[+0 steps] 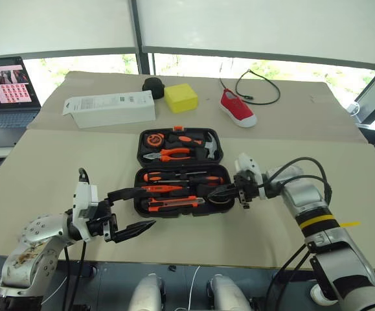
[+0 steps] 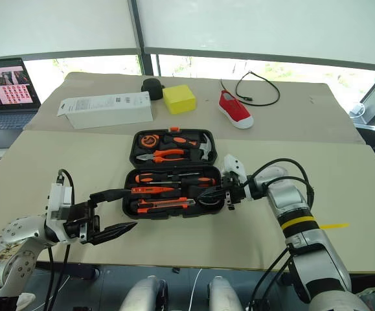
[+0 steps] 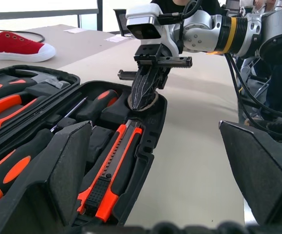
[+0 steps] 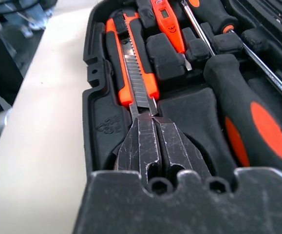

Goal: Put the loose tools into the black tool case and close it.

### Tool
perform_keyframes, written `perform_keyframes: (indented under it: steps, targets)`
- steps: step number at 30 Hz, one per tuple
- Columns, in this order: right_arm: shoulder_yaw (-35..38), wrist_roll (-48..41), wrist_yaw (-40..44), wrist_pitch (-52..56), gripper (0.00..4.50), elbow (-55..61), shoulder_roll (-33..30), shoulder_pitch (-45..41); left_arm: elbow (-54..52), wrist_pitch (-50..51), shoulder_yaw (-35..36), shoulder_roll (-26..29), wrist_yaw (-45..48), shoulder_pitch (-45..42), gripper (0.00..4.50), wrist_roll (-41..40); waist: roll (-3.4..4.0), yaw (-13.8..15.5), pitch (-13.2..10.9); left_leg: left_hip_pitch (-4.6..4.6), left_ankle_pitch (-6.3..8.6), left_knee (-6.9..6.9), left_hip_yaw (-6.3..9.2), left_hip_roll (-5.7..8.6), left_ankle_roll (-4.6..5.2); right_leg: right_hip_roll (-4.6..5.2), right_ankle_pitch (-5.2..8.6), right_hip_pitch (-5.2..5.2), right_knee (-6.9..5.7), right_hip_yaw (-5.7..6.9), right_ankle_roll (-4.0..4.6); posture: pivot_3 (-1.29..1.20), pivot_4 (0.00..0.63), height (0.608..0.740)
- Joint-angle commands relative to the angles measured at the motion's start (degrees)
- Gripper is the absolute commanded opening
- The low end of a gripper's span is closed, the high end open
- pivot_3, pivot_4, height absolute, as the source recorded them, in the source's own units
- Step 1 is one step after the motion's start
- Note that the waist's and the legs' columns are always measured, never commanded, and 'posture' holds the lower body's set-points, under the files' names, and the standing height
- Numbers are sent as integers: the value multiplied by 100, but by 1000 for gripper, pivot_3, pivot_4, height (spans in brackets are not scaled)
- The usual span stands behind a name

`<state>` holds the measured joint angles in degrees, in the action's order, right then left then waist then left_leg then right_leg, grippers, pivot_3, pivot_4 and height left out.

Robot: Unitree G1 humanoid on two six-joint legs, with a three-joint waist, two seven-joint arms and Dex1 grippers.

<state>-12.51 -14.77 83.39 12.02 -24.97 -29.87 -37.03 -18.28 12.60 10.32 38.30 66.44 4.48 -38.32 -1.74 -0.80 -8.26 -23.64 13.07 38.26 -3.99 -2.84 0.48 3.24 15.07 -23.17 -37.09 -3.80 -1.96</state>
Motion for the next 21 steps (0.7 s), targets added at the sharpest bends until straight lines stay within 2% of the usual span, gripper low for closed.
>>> perform_keyframes:
  steps: [1, 11, 21]
  targets:
    - [338, -262, 142, -138, 33, 378, -166, 49, -44, -123, 161, 21, 16, 0, 4500, -15, 0, -1, 0, -1, 0, 0, 0, 0, 0, 0, 0, 0, 0, 0, 0, 0, 150, 740]
    - [139, -102, 220, -132, 33, 666, -327, 422, -33, -110, 197, 39, 49, 66, 4500, -43, 0, 0, 0, 0, 0, 0, -1, 0, 0, 0, 0, 0, 1, 0, 0, 0, 150, 740]
    - [128, 19, 148, -427, 33, 335, -224, 440, -80, -45, 257, 67, 64, 136, 4500, -61, -1, 0, 0, 1, 0, 0, -1, 0, 0, 0, 0, 2, 1, 0, 0, 0, 150, 740]
